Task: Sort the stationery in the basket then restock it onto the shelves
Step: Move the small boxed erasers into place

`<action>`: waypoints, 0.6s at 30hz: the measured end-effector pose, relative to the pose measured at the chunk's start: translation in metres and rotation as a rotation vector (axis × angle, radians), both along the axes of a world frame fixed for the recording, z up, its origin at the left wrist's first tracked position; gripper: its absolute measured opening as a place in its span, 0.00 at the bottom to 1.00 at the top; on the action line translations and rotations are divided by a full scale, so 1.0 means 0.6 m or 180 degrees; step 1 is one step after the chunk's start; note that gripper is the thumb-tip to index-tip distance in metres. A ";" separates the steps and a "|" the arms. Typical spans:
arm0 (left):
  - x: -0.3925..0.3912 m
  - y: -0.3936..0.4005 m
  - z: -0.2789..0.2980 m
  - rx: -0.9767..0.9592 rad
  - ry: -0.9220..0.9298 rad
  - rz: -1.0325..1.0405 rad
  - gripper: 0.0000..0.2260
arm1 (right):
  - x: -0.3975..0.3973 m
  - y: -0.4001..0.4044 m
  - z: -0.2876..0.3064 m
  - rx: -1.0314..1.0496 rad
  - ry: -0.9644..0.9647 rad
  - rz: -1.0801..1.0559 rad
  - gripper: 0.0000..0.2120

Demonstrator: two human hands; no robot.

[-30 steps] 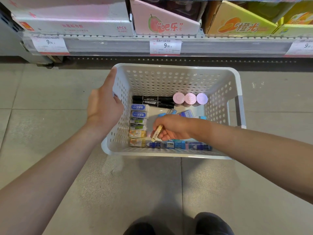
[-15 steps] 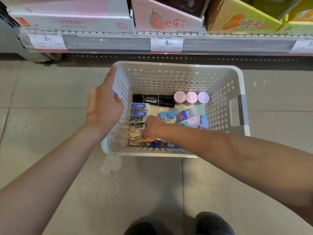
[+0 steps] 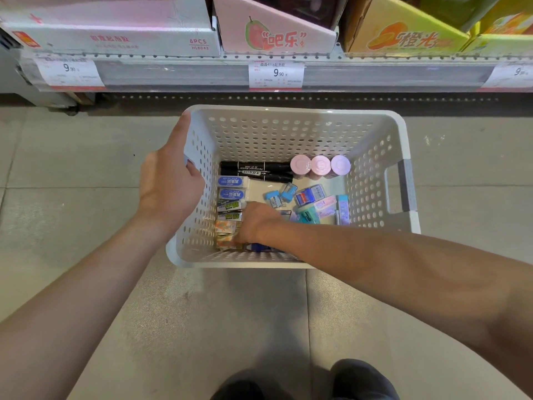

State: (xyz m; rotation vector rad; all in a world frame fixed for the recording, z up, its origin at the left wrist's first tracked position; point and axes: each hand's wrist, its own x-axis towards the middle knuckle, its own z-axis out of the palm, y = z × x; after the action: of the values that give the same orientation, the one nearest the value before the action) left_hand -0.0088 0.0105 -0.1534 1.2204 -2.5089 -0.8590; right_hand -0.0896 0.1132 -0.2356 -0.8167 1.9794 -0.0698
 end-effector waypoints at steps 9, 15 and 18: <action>0.000 0.000 0.001 0.0021 -0.0052 0.0041 0.32 | -0.010 0.002 0.001 0.0349 -0.0362 -0.0460 0.13; 0.001 0.000 -0.001 0.0071 -0.0027 0.0048 0.32 | 0.001 0.001 -0.005 0.0292 -0.0670 -0.0595 0.20; 0.000 0.001 -0.001 0.0088 -0.0015 0.0076 0.32 | 0.001 0.002 0.000 0.0252 -0.0726 -0.0547 0.21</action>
State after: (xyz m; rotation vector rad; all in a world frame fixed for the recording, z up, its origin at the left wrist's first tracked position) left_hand -0.0090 0.0108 -0.1537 1.2599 -2.4890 -0.8892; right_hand -0.0891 0.1145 -0.2357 -0.5602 1.8198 -0.1766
